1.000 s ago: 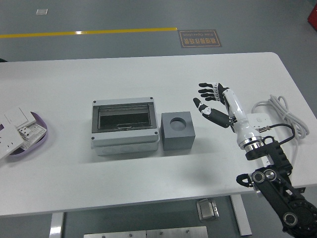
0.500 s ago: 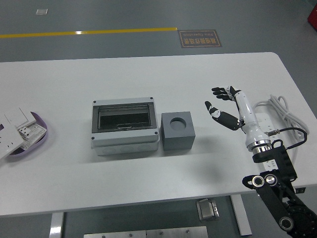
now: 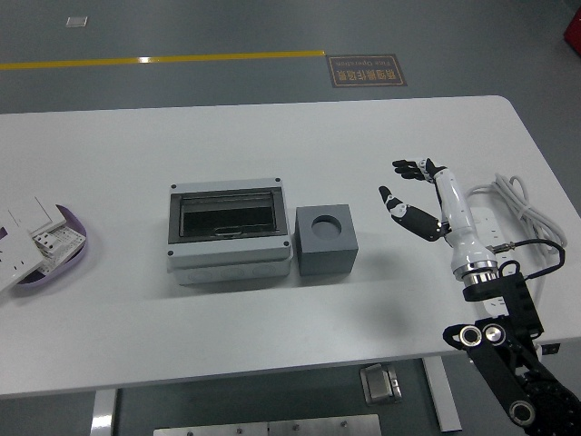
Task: Pick up the cylinder from the cube,place it in the box,flap close box
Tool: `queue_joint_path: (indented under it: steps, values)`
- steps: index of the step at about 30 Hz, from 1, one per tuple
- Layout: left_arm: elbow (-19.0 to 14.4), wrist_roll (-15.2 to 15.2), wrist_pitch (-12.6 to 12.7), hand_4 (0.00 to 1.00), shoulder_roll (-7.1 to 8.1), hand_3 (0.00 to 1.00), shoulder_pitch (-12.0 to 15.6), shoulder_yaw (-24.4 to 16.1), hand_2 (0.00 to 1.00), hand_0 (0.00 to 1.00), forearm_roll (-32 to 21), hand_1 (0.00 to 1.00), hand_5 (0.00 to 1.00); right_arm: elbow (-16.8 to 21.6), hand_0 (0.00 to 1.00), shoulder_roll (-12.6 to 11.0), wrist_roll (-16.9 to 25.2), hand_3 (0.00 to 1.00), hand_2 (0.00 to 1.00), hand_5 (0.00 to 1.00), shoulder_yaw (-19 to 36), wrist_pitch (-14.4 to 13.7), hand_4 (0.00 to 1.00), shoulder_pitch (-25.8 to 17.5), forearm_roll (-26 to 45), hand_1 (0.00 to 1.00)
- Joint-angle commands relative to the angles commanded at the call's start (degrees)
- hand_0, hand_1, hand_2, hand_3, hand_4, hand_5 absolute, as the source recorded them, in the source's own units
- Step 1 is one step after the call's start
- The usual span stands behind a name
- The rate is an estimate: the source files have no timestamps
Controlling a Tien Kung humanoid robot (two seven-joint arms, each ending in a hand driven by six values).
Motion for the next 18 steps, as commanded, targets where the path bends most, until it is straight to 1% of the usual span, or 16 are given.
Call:
queue_joint_path:
  steps: [4,7,11,13,18]
  values:
    - [0.07,-1.14,0.93,0.659,-0.66,0.589,1.19,0.7,0.559,0.603,-4.55,0.606,0.202,0.62,0.723,-0.5,2.09,0.656,0.656,0.259,1.04,-0.09,0.744,-0.31,2.33,0.659]
    - [0.08,-1.29,1.05,0.659,-1.52,0.589,1.34,1.58,0.559,0.603,-6.36,0.605,0.204,0.71,0.727,-0.75,4.09,0.657,0.655,0.255,1.8,0.48,0.745,-0.6,6.0,0.659]
    - [0.09,-1.07,0.74,0.659,-2.77,0.586,1.07,2.18,0.559,0.603,-6.31,0.604,0.204,0.29,0.726,-0.53,6.04,0.668,0.656,0.246,2.56,1.34,0.744,-0.66,11.02,0.649]
    - [0.09,-1.07,0.61,0.659,-3.17,0.586,0.77,2.15,0.559,0.603,-5.89,0.604,0.204,-0.25,0.726,-0.19,6.03,0.668,0.656,0.246,3.45,2.0,0.744,-0.62,13.6,0.649]
    - [0.09,-1.42,0.62,0.66,-3.22,0.587,-0.07,1.88,0.559,0.603,-5.52,0.605,0.204,-1.01,0.728,-0.26,5.51,0.679,0.655,0.241,5.38,3.49,0.744,-0.72,17.26,0.651]
